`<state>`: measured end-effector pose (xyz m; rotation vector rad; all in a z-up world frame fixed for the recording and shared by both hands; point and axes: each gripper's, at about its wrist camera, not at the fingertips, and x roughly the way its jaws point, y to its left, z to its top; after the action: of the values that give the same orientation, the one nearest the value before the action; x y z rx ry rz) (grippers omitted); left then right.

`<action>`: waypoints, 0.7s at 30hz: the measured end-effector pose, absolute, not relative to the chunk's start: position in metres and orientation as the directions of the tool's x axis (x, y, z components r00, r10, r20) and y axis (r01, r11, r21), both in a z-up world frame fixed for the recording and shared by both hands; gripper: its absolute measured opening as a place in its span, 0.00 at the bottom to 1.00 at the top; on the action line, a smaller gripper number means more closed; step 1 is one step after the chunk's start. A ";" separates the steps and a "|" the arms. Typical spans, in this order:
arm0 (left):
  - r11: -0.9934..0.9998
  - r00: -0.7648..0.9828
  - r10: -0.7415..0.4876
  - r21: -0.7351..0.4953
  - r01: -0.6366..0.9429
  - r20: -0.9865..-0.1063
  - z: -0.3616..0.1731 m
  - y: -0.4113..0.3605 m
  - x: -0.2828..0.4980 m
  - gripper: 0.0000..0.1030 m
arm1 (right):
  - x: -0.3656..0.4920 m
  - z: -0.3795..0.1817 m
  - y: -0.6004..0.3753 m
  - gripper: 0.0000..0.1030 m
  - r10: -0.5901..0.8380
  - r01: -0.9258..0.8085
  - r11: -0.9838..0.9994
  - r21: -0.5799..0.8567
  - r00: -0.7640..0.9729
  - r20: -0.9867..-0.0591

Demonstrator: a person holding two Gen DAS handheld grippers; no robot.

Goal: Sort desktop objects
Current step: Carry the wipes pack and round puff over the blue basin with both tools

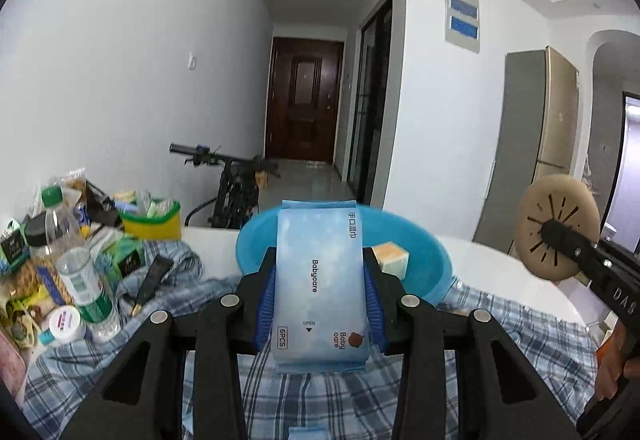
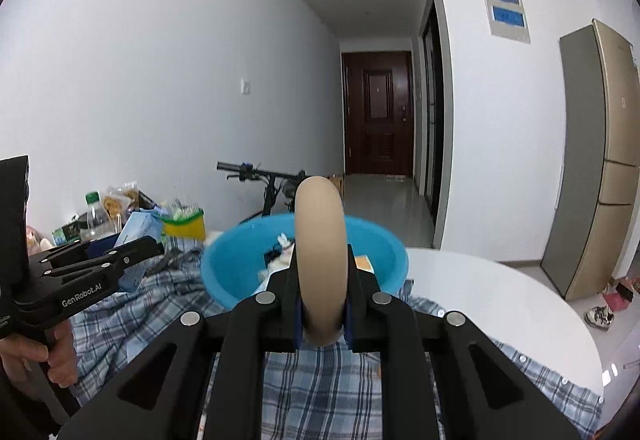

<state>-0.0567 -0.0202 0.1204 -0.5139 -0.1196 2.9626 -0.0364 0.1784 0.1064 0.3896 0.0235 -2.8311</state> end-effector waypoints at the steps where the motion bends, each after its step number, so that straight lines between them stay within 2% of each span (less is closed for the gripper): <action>1: -0.987 -0.936 0.149 -0.102 -0.123 -0.318 0.125 -0.020 -0.055 0.40 | -0.034 0.108 0.178 0.13 -0.276 0.281 -0.960 0.019 -0.924 -0.264; 21: -0.984 -0.941 0.166 -0.106 -0.140 -0.294 0.142 -0.020 -0.044 0.40 | -0.018 0.117 0.178 0.13 -0.291 0.297 -0.955 0.006 -0.929 -0.228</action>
<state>-0.0441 -0.0198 0.1423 -0.4571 -0.1259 2.9482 -0.0183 0.1782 0.1165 0.3278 0.0411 -2.8218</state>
